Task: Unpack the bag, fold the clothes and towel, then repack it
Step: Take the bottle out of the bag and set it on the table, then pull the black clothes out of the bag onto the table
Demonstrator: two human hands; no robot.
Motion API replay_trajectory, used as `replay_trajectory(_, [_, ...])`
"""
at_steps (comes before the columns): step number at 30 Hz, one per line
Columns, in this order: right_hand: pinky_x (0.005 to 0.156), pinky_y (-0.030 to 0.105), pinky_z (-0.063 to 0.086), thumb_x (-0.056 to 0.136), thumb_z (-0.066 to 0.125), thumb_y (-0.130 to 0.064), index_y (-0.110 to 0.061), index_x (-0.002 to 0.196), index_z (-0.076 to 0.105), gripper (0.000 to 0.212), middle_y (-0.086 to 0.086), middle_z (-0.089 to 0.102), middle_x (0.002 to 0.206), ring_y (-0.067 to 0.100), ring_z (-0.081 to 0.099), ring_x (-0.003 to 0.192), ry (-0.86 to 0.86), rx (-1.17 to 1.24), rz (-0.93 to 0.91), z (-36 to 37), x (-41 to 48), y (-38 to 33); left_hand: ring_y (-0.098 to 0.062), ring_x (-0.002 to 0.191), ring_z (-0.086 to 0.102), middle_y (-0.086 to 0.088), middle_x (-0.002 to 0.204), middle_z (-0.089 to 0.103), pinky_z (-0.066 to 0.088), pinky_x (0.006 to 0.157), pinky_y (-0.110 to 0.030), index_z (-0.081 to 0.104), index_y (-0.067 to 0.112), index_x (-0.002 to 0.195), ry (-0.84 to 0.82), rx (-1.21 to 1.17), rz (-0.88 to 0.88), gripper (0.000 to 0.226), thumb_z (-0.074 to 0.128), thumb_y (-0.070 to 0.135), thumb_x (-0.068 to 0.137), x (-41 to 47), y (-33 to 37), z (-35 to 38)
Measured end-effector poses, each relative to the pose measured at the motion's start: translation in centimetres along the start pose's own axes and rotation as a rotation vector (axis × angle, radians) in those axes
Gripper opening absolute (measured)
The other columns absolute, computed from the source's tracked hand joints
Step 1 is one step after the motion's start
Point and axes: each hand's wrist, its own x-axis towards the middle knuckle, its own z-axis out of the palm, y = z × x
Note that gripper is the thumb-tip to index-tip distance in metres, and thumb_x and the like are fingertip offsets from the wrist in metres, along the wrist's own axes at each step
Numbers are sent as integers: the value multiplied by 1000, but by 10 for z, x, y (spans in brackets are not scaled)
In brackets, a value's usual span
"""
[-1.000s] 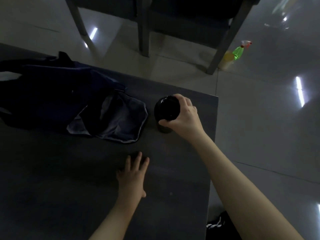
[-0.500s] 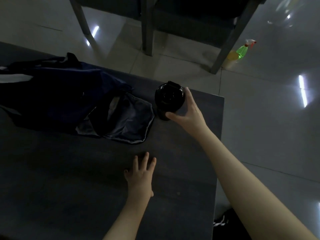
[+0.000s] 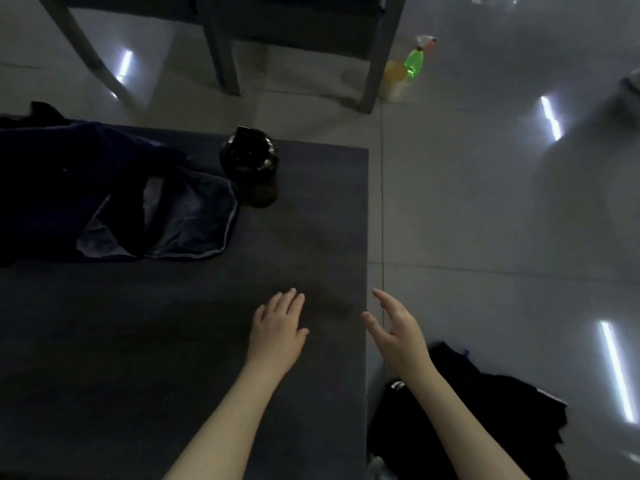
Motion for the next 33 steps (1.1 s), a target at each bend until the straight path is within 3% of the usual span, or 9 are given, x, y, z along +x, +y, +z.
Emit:
replay_trajectory(5, [102,32,39,93,59,-28,-10,136,48,49,6,53,135,21,48,125,36,-18,189,-21,-39,65,-18,140,28,0,152,32,24,113,-33,36,18,145,20,4,209,52,48,25,96,-10,80,32])
replay_trajectory(9, [103,34,41,91,61,-27,-9,135,50,48,8,54,135,23,51,123,87,76,374,-41,-76,128,-27,107,62,-5,119,62,52,83,-36,65,12,117,-20,-56,368,42,64,14,74,-18,137,80])
replay_trajectory(13, [105,35,39,93,56,-34,-15,141,42,53,3,46,142,20,44,130,92,112,560,-55,-116,199,-22,127,42,-1,139,43,36,99,-36,44,16,138,-213,9,356,45,47,20,93,-24,185,136])
replay_trajectory(24, [105,32,32,92,56,-44,-20,147,31,65,1,32,151,20,34,136,151,220,808,-15,-135,411,-26,133,36,-4,150,30,37,104,-43,25,15,147,-533,-55,161,55,42,34,98,33,248,349])
replay_trajectory(28, [112,45,29,88,53,-57,-26,149,23,75,1,16,158,25,22,141,149,118,872,11,-134,473,-26,134,33,-5,151,25,36,105,-48,18,16,150,-540,-26,141,66,45,44,96,63,255,403])
replay_trajectory(33, [112,61,15,79,54,-70,-35,150,11,90,-5,-5,160,30,4,145,102,48,1016,22,-126,535,-29,144,14,-4,159,2,26,111,-54,-2,19,152,-569,35,63,87,44,61,90,96,258,453])
